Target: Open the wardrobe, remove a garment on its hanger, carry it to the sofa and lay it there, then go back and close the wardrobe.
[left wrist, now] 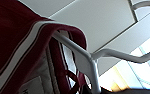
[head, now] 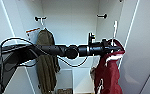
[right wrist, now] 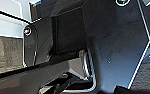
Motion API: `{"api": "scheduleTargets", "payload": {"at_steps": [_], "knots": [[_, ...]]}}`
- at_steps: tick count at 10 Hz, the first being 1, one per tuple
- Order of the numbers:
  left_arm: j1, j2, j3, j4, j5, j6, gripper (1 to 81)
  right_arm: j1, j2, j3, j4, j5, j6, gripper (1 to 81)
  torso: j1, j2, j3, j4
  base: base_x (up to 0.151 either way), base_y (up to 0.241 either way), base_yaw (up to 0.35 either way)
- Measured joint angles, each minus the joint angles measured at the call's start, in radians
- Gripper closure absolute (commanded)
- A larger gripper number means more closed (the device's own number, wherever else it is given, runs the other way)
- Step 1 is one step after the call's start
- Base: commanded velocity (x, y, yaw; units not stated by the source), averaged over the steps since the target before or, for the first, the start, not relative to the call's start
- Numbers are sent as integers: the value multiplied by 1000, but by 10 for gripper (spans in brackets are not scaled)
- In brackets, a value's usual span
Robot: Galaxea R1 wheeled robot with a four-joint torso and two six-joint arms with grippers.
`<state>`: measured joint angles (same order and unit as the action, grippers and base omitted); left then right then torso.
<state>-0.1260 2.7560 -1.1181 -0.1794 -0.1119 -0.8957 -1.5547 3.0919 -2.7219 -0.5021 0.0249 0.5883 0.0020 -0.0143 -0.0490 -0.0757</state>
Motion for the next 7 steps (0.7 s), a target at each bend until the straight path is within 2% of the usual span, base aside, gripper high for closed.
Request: {"api": "scheduleTargets", "payload": {"at_steps": [7], "knots": [[19, -28, 31, 6, -3, 1, 811, -11, 0, 0, 0, -1, 0, 10, -2, -1, 0, 0, -117, 0, 0]]}}
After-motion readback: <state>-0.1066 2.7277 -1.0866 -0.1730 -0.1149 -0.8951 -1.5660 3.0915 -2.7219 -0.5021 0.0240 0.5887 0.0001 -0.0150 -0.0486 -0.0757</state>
